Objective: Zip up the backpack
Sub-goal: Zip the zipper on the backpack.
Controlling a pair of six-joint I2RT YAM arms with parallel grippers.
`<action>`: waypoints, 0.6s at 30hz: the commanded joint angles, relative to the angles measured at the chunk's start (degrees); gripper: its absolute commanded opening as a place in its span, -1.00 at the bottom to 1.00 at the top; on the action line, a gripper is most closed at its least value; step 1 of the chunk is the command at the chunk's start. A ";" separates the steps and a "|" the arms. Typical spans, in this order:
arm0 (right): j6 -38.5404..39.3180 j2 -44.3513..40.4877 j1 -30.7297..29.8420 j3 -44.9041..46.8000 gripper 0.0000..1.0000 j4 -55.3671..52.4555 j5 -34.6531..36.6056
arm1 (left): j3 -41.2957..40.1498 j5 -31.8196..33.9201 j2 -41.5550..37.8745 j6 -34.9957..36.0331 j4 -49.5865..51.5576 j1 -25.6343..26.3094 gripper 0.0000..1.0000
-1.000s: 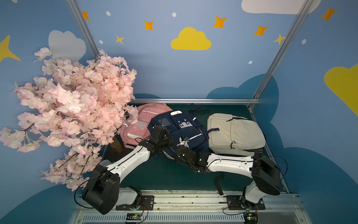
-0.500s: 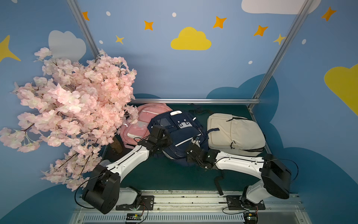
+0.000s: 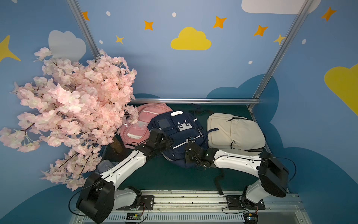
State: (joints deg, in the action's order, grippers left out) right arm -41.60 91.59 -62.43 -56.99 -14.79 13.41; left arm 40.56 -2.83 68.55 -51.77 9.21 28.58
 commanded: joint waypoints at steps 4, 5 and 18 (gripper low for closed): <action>1.38 1.79 -1.68 -0.12 -1.00 3.05 -3.33 | -4.97 1.88 -3.58 -5.44 -0.76 5.16 0.29; 1.44 1.92 -1.81 -0.14 -1.00 3.45 -3.65 | -5.21 2.36 -3.37 -6.07 -0.82 5.85 0.25; 2.98 1.77 -4.06 -1.02 -1.00 3.70 -2.08 | -6.22 2.39 2.37 -7.58 -4.40 7.02 -0.20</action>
State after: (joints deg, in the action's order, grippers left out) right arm -39.68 93.08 -65.30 -56.99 -12.23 11.55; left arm 33.85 -0.05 69.25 -59.83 6.31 35.42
